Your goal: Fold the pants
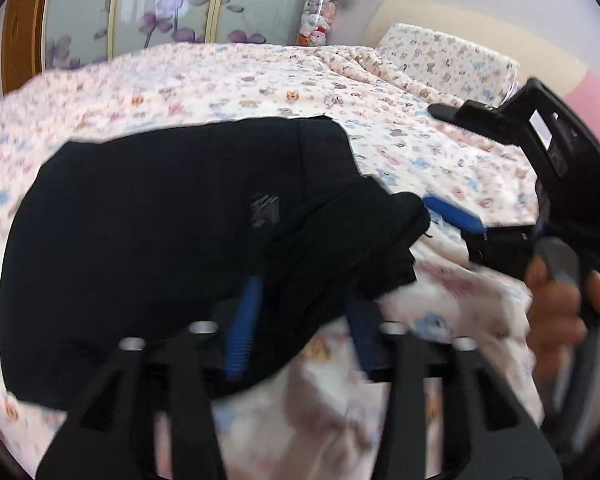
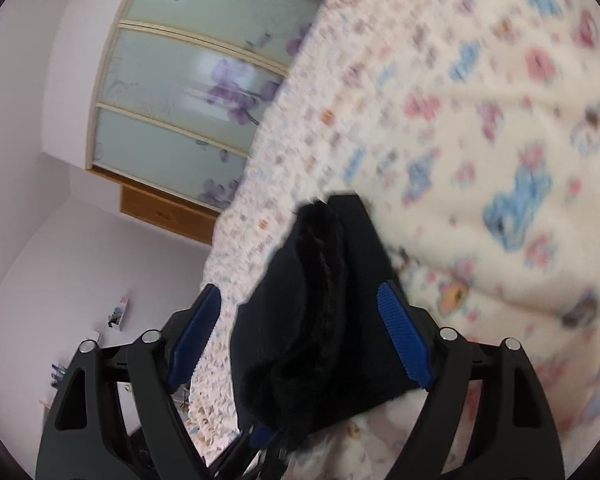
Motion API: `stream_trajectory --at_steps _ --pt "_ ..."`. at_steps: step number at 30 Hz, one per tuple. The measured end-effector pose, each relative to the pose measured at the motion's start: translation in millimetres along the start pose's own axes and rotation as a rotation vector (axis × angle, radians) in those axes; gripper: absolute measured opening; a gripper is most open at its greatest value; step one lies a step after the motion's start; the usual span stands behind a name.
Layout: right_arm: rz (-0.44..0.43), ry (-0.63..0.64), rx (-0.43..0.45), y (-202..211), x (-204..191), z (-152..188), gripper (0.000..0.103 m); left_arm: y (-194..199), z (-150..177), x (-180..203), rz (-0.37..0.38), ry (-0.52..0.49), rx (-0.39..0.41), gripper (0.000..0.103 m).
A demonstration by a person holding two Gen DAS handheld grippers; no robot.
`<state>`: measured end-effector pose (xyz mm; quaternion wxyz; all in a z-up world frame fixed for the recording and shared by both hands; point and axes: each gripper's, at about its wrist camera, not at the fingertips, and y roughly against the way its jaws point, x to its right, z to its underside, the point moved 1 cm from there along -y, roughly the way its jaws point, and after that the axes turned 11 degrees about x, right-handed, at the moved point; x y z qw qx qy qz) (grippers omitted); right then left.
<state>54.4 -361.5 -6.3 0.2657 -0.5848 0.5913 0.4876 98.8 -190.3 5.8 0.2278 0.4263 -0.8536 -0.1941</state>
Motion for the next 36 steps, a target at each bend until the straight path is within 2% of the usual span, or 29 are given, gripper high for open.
stream_trajectory --at_steps 1,2,4,5,6,8,10,12,14,16,18,22,24,27,30,34,36 --pt "-0.049 0.013 0.007 1 -6 -1 0.082 14 3 -10 0.04 0.044 0.041 0.085" --pt "-0.093 0.017 -0.003 1 -10 0 0.082 31 4 -22 0.071 0.104 0.122 0.098" --pt "-0.184 0.035 -0.043 -3 -21 4 0.082 50 5 -35 0.112 0.168 0.193 0.099" --pt "-0.198 0.065 -0.062 -5 -28 8 0.082 58 3 -41 0.106 0.181 0.206 0.099" --pt "-0.183 0.118 -0.077 -9 -35 12 0.082 66 1 -50 0.055 0.181 0.221 0.099" --pt "-0.113 0.189 -0.078 -12 -40 18 0.082 75 -1 -62 -0.031 0.176 0.241 0.101" --pt "-0.02 0.227 -0.09 -19 -36 22 0.076 81 -1 -82 -0.147 0.176 0.246 0.101" --pt "0.053 0.215 -0.116 -25 -25 22 0.068 84 3 -101 -0.224 0.177 0.264 0.101" --pt "0.097 0.184 -0.146 -31 -11 23 0.063 88 16 -114 -0.276 0.181 0.315 0.101" --pt "0.117 0.178 -0.163 -35 -4 23 0.063 84 24 -127 -0.272 0.21 0.315 0.101" --pt "0.132 0.2 -0.168 -34 -3 27 0.059 74 23 -140 -0.237 0.274 0.244 0.101" --pt "0.2 0.228 -0.108 -27 -1 23 0.059 77 20 -151 -0.234 0.325 0.266 0.101" --pt "0.191 0.215 -0.136 -32 2 25 0.059 77 21 -152 -0.232 0.329 0.265 0.101" --pt "0.197 0.262 -0.139 -32 -3 28 0.059 75 23 -152 -0.233 0.338 0.257 0.101" --pt "0.165 0.296 -0.134 -29 -11 30 0.059 75 22 -150 -0.234 0.335 0.261 0.101" --pt "0.221 0.329 -0.141 -39 -9 32 0.059 76 22 -145 -0.236 0.319 0.264 0.101" --pt "0.223 0.325 -0.147 -40 -7 33 0.059 75 22 -143 -0.238 0.31 0.26 0.101"
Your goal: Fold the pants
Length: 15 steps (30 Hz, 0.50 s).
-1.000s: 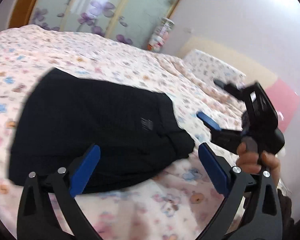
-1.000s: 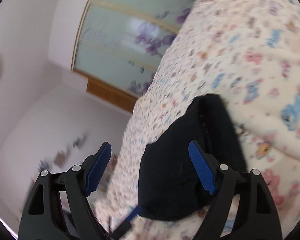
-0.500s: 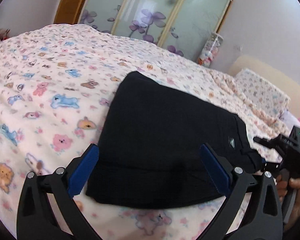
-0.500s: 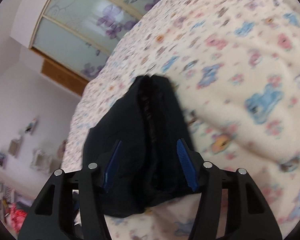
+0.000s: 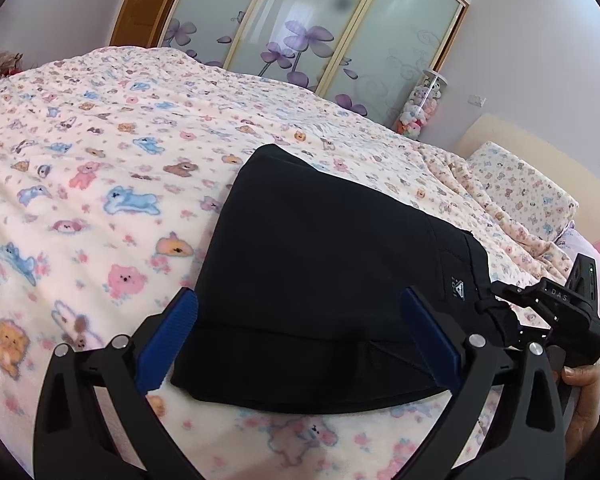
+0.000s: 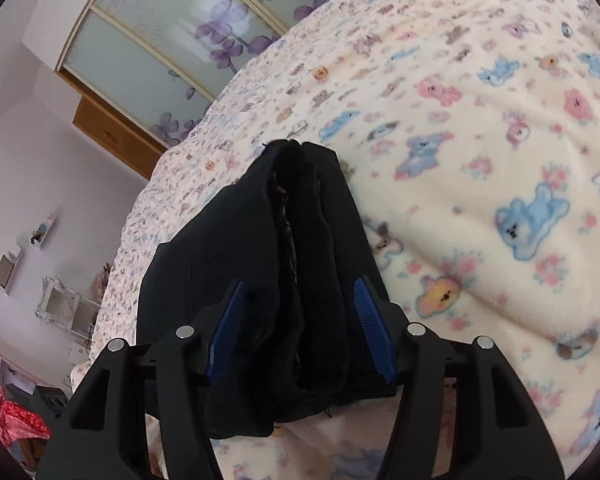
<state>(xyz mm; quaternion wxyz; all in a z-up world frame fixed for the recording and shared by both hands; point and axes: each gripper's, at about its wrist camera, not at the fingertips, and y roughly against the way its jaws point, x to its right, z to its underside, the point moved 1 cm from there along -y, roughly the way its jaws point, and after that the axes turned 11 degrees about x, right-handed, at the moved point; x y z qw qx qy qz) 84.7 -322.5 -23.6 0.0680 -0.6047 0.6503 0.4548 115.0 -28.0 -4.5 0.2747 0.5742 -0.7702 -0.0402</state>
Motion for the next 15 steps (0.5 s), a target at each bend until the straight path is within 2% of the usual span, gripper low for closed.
stream_trajectory --at_steps 3,6,8,10,13,14,15 --pt "-0.044 0.057 -0.018 2 -13 2 0.059 -1 0 0 0.0 -0.001 -0.006 0.101" --pt "0.002 0.138 -0.031 -1 -21 7 0.059 -2 1 -1 0.005 0.008 -0.014 0.101" --pt "0.006 0.071 -0.065 -10 -8 7 0.059 -2 0 -1 0.006 0.012 -0.014 0.101" --pt "-0.043 -0.025 -0.084 -18 7 2 0.059 -2 0 -2 0.009 0.016 -0.015 0.101" --pt "-0.115 -0.096 -0.098 -24 20 -1 0.056 -2 0 -4 0.01 0.027 -0.018 0.101" --pt "-0.146 -0.12 -0.099 -25 23 -2 0.047 -2 0 -5 0.01 0.033 -0.021 0.101" --pt "-0.205 -0.147 -0.114 -29 27 -3 0.03 -2 -1 -6 0.012 0.038 -0.022 0.101"
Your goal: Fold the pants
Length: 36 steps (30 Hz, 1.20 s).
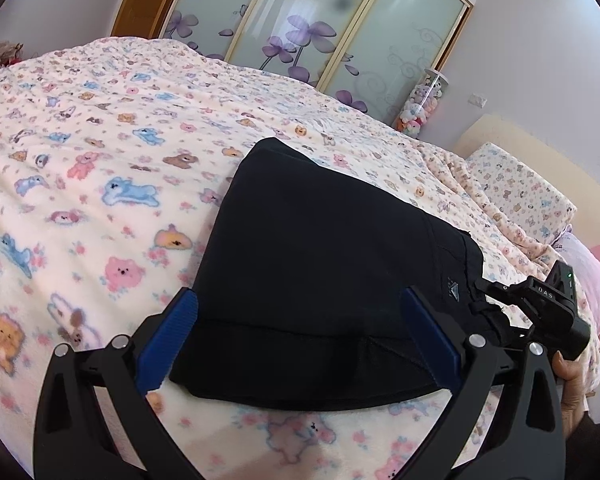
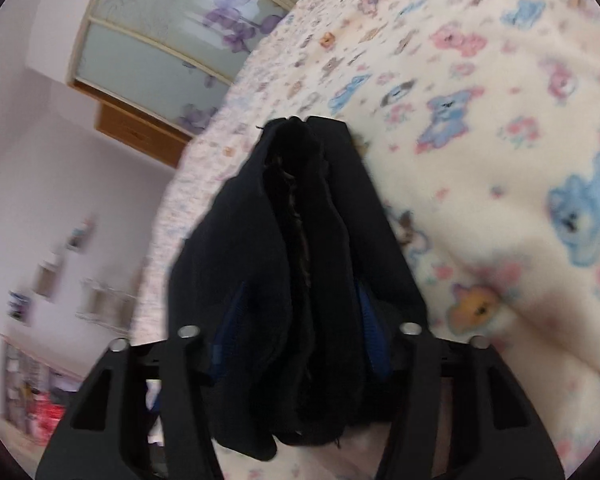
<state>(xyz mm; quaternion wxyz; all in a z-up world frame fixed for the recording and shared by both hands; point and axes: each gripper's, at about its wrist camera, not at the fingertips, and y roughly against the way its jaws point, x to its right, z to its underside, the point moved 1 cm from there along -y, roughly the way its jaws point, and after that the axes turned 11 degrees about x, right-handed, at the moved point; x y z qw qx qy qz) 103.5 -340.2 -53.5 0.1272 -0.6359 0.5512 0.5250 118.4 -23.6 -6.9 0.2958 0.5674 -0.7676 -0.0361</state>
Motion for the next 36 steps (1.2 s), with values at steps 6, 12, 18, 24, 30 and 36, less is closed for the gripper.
stream_trajectory --at_steps 6,12,18,24,30,36 --pt "-0.057 0.074 -0.016 3 -15 -6 0.014 0 -2 -6 0.006 0.052 0.0 0.101" --pt "-0.126 0.048 0.141 21 -30 -23 0.01 0 -4 -10 -0.002 0.065 0.009 0.101" --pt "0.12 -0.062 0.049 2 5 -15 0.028 -4 -5 -12 -0.014 0.076 -0.005 0.101" --pt "0.214 0.174 0.218 49 -51 -11 0.04 6 -25 -1 -0.013 0.012 0.143 0.101" --pt "-0.043 0.4 0.145 46 -109 18 0.04 -6 -19 36 0.048 -0.146 0.127 0.101" --pt "0.153 0.298 -0.101 2 -60 44 0.028 -57 15 33 -0.044 -0.224 -0.189 0.101"
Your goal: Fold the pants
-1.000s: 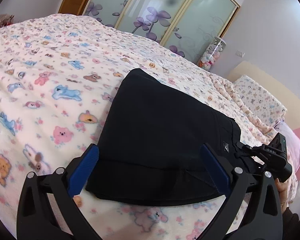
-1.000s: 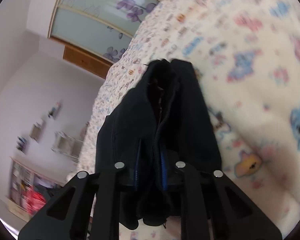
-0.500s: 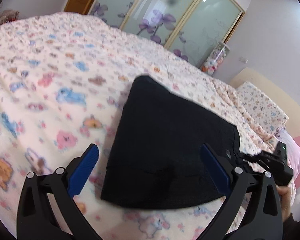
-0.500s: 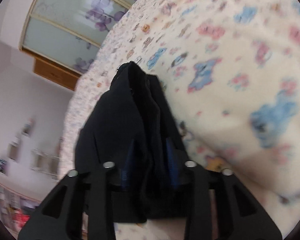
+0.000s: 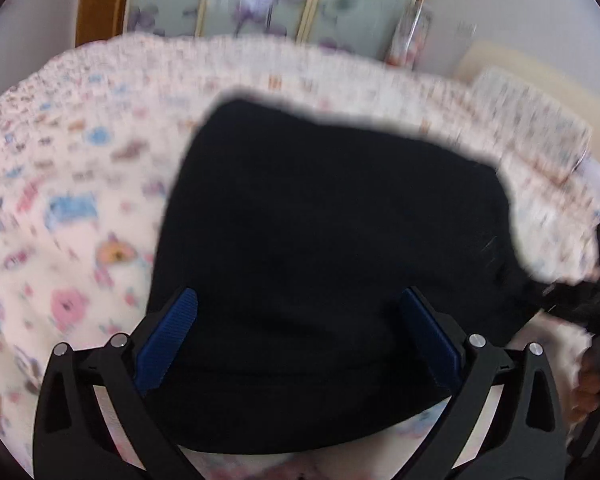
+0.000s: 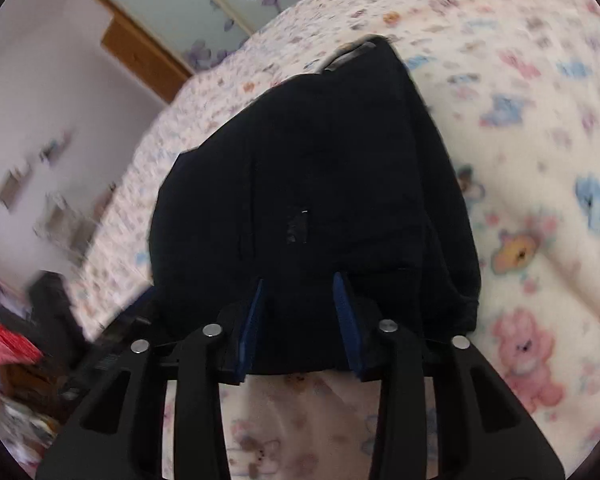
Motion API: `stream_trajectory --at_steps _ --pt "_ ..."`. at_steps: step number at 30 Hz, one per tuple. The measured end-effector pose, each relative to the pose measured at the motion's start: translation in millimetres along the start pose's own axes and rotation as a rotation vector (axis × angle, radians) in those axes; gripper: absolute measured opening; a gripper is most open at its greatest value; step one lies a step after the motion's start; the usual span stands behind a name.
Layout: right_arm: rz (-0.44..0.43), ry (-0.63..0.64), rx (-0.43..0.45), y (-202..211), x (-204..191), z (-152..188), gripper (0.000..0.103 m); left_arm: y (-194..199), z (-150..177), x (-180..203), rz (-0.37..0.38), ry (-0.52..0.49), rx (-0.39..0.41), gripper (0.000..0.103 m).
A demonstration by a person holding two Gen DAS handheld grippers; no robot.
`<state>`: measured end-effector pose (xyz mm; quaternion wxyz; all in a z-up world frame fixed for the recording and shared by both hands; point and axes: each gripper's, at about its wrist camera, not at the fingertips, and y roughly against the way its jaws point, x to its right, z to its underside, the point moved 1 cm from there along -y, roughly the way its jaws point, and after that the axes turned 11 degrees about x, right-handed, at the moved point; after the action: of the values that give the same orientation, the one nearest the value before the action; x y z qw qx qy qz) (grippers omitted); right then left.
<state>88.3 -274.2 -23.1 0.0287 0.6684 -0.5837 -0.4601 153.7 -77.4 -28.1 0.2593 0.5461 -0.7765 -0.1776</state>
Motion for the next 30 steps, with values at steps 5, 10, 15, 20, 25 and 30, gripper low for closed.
stream_trajectory --at_steps 5,10,15,20,25,30 --pt "-0.072 -0.069 -0.006 5 11 -7 0.028 3 2 1 -0.01 -0.01 0.012 0.101" --pt "-0.069 -0.02 0.189 42 3 -36 0.046 17 -1 2 -0.017 -0.002 0.071 0.101" --pt "0.003 -0.106 0.214 49 38 -55 0.064 45 -9 1 0.018 0.003 0.199 0.101" --pt "0.006 -0.153 0.135 28 47 -52 0.064 56 -11 8 0.033 -0.026 0.24 0.101" --pt "0.04 -0.18 0.061 5 61 -48 0.064 51 -9 17 -0.012 -0.07 0.208 0.101" --pt "0.047 -0.178 0.048 0 64 -44 0.069 45 -7 16 -0.034 -0.077 0.181 0.101"
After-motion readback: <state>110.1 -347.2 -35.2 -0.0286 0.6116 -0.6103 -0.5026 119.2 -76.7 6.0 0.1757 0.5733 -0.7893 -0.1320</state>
